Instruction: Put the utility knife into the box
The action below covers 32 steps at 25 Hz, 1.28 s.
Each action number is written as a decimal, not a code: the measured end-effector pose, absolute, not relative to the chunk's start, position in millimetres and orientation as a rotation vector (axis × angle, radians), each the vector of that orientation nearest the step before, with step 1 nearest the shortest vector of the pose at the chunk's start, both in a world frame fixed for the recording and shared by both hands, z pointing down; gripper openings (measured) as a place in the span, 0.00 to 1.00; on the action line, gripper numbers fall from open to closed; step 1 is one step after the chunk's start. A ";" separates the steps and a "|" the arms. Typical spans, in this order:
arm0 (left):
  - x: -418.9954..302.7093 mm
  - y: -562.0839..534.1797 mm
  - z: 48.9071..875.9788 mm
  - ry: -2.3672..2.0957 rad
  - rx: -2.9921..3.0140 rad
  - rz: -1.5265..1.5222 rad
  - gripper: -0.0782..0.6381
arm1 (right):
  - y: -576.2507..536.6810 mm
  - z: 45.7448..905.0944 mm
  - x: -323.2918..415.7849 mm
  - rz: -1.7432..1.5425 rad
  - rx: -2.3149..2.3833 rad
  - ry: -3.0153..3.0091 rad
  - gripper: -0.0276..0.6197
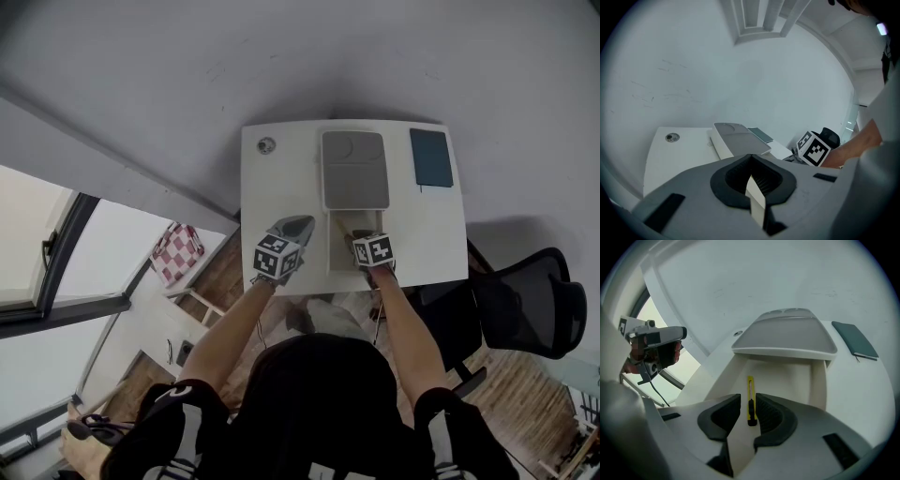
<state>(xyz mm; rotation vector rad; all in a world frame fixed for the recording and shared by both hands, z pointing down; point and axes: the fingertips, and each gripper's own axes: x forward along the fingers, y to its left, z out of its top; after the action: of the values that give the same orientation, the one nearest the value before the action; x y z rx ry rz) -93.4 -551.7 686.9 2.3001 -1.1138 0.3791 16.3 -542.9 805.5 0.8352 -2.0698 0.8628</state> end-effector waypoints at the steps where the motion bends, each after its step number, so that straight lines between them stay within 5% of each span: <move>1: -93.0 -551.4 685.5 -1.113 2.301 0.375 0.15 | -543.9 802.8 16.6 0.864 0.843 -2.073 0.22; 21: -87.7 -508.0 645.5 -1.056 2.401 0.381 0.15 | -514.4 729.2 11.0 0.770 0.992 -2.154 0.20; 32: -89.4 -467.7 594.5 -1.037 2.516 0.314 0.15 | -478.4 656.3 22.7 0.642 1.243 -2.262 0.08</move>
<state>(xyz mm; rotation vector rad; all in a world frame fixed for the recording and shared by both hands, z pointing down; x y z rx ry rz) -89.4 -467.7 594.5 2.5156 -1.0370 0.3141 22.7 -478.4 656.3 1.2429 -2.2619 0.6416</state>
